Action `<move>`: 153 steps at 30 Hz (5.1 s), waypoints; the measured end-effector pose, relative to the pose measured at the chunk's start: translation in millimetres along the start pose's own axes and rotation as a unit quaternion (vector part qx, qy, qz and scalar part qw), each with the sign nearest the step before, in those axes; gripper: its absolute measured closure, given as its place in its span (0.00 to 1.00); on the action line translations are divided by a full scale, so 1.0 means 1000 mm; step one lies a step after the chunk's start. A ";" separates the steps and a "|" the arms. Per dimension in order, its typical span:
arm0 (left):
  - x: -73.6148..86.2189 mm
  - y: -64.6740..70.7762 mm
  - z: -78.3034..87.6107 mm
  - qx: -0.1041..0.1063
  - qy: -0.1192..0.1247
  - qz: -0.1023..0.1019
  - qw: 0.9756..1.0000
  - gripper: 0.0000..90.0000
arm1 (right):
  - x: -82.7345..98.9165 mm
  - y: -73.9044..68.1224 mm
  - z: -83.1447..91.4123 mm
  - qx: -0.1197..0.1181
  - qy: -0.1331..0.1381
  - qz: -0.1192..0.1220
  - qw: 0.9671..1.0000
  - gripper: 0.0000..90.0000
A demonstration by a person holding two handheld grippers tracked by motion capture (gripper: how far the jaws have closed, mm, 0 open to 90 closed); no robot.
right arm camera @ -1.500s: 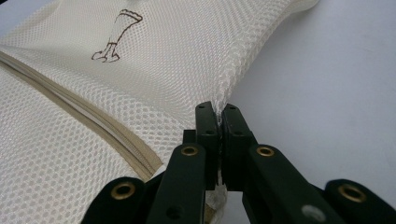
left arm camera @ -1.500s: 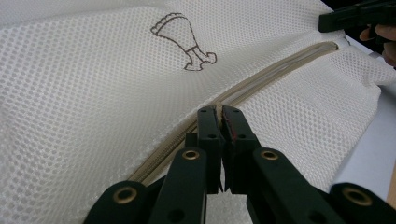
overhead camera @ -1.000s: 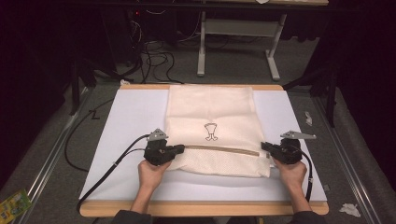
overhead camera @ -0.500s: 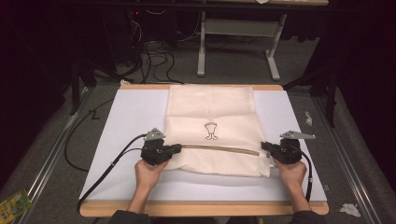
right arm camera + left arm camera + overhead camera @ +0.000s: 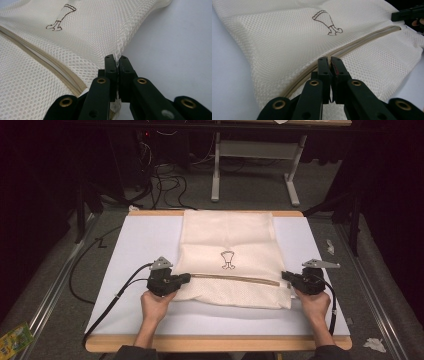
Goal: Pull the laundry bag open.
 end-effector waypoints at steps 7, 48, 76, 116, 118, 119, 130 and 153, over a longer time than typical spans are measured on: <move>0.003 -0.006 0.004 -0.004 -0.003 0.005 1.000 0.97 | 0.001 0.003 -0.001 -0.002 0.000 -0.006 1.000 0.98; -0.006 -0.019 0.037 -0.021 0.029 0.012 0.999 0.97 | 0.001 0.017 0.005 0.010 -0.005 -0.015 1.000 0.99; 0.004 -0.021 0.045 -0.025 0.026 0.026 0.999 0.97 | -0.003 0.022 0.012 0.013 -0.003 -0.014 1.000 0.99; 0.041 -0.016 0.029 -0.050 -0.012 0.027 0.998 0.95 | 0.023 0.017 -0.002 0.029 -0.050 0.010 0.998 0.80; 0.041 -0.017 0.028 -0.050 -0.011 0.028 0.998 0.95 | 0.022 0.017 -0.001 0.031 -0.049 0.006 0.998 0.76; 0.041 -0.017 0.028 -0.049 -0.011 0.028 0.998 0.95 | 0.022 0.017 0.000 0.031 -0.045 0.004 0.998 0.74; 0.034 -0.015 0.026 -0.061 0.013 0.004 0.998 0.72 | 0.016 0.017 0.008 0.034 -0.009 0.003 0.999 0.56; 0.014 -0.030 0.059 -0.095 0.072 0.005 0.993 0.56 | 0.003 0.036 0.046 0.069 0.074 -0.018 0.995 0.55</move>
Point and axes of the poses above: each handheld gripper's, and its own axes: z roughly backward along the jaws, x roughly out of its underside, y roughly to its right, the point moved 6 cm from there along -z, roughly forward along the jaws, and after that the axes turned 4 degrees about x, right-handed, at the moved point
